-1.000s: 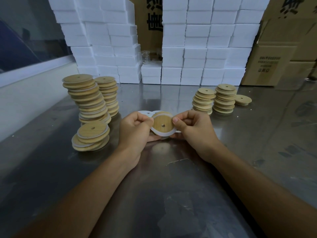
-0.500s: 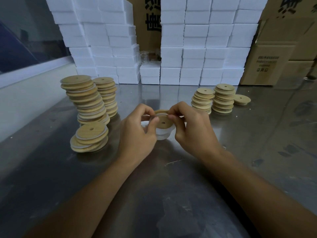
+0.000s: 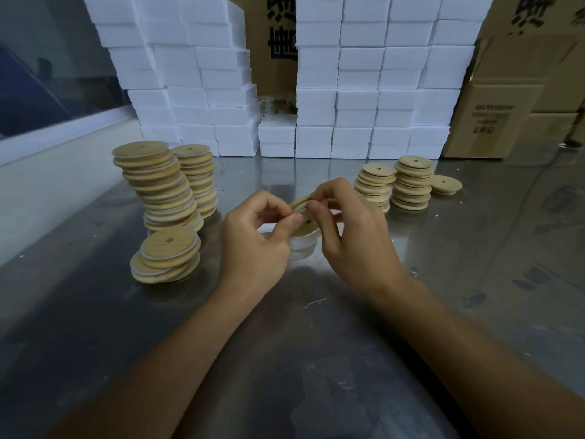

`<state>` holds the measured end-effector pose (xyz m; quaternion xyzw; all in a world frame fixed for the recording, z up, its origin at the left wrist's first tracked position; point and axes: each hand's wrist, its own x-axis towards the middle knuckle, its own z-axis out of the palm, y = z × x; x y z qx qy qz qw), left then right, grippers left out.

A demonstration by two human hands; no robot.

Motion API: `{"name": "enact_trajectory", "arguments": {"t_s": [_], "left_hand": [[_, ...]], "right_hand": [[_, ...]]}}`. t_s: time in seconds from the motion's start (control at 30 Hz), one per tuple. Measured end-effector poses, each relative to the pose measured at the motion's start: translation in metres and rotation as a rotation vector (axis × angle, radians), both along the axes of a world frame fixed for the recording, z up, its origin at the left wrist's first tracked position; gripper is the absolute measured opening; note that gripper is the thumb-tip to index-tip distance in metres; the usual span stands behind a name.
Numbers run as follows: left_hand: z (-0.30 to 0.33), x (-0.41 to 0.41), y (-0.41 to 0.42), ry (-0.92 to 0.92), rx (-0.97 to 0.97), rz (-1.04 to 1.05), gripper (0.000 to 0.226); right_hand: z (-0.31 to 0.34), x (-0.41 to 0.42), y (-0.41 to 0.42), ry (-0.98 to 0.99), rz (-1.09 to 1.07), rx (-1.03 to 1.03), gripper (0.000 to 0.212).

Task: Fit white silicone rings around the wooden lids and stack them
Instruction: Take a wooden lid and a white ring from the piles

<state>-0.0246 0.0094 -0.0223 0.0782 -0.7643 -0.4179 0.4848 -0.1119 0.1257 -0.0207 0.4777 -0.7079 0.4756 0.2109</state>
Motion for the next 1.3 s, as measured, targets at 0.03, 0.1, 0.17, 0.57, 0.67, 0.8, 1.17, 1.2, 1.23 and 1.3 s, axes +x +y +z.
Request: {"name": "enact_trajectory", "arguments": {"t_s": [0.03, 0.1, 0.17, 0.57, 0.67, 0.8, 1.17, 1.2, 1.23, 1.3], "left_hand": [[0.000, 0.000, 0.000, 0.006, 0.005, 0.000, 0.027], [0.000, 0.000, 0.000, 0.012, 0.035, -0.001, 0.030], [-0.001, -0.001, 0.000, -0.003, 0.082, -0.001, 0.032], [-0.005, -0.002, -0.005, -0.046, 0.533, -0.111, 0.022], [-0.006, -0.002, -0.004, -0.067, 0.595, -0.108, 0.022], [-0.005, -0.003, -0.005, -0.085, 0.708, -0.109, 0.019], [-0.001, -0.003, -0.002, -0.092, 0.834, -0.283, 0.018], [-0.002, -0.002, -0.001, -0.111, 0.773, -0.255, 0.017], [-0.003, -0.002, -0.001, -0.125, 0.702, -0.226, 0.017], [-0.005, -0.001, 0.000, -0.130, 0.538, -0.179, 0.018]], "right_hand": [[-0.001, 0.000, 0.000, -0.056, -0.003, -0.026, 0.011], [-0.003, 0.000, 0.000, -0.223, 0.007, -0.088, 0.013], [-0.004, -0.001, 0.000, -0.409, 0.055, -0.139, 0.014], [-0.001, -0.010, 0.007, -0.912, 0.274, -0.198, 0.011], [-0.002, -0.011, 0.007, -0.924, 0.283, -0.224, 0.011], [-0.003, -0.008, 0.007, -0.918, 0.302, -0.212, 0.010], [-0.008, -0.005, 0.002, -0.735, 0.180, -0.158, 0.013], [-0.010, -0.005, 0.001, -0.633, 0.120, -0.155, 0.013], [-0.010, -0.005, 0.000, -0.544, 0.072, -0.152, 0.013], [-0.010, -0.004, 0.001, -0.410, 0.016, -0.141, 0.010]]}}
